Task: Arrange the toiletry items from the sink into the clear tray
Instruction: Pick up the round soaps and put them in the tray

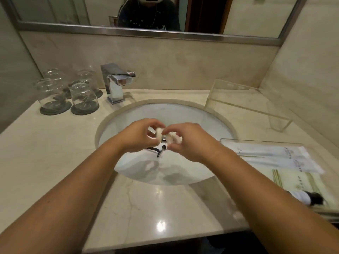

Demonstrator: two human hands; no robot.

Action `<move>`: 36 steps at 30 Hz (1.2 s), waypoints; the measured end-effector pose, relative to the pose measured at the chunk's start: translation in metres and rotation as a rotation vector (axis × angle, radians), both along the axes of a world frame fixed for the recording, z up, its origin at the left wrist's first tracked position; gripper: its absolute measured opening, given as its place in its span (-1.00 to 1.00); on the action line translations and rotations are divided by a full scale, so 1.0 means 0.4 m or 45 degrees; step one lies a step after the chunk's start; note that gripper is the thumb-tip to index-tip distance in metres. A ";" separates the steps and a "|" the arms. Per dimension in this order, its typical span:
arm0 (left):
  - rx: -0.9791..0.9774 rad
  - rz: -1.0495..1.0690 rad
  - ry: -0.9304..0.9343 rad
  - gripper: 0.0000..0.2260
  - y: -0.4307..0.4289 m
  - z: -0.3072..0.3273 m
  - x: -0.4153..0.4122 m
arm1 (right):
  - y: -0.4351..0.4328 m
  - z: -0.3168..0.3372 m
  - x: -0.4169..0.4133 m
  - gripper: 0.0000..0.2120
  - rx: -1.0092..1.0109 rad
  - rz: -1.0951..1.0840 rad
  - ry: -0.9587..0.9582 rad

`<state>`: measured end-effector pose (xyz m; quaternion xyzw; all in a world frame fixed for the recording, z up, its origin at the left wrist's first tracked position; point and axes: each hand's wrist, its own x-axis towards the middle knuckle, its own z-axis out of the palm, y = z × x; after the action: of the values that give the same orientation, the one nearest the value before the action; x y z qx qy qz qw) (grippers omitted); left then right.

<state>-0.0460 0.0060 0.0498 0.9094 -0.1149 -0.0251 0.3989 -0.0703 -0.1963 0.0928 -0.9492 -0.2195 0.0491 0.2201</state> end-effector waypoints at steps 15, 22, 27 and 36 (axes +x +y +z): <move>-0.164 -0.203 -0.155 -0.55 -0.341 0.131 -0.151 | -0.380 0.103 -0.185 -0.66 0.215 -0.316 -0.225; -0.185 -0.373 -0.211 -0.56 -0.512 0.148 -0.181 | -0.568 0.093 -0.235 -0.76 0.496 -0.385 0.068; 0.016 -0.439 -0.306 -0.55 -0.600 0.148 -0.176 | -0.684 0.095 -0.247 -0.70 0.431 -0.394 0.139; 0.127 -0.479 -0.243 -0.55 -0.679 0.135 -0.171 | -0.797 0.088 -0.242 -0.80 0.089 -0.321 0.007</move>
<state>-0.1142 -0.2658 0.1039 0.8889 -0.3184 -0.0183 0.3289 -0.1673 -0.5153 0.1282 -0.9609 -0.0993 0.0158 0.2581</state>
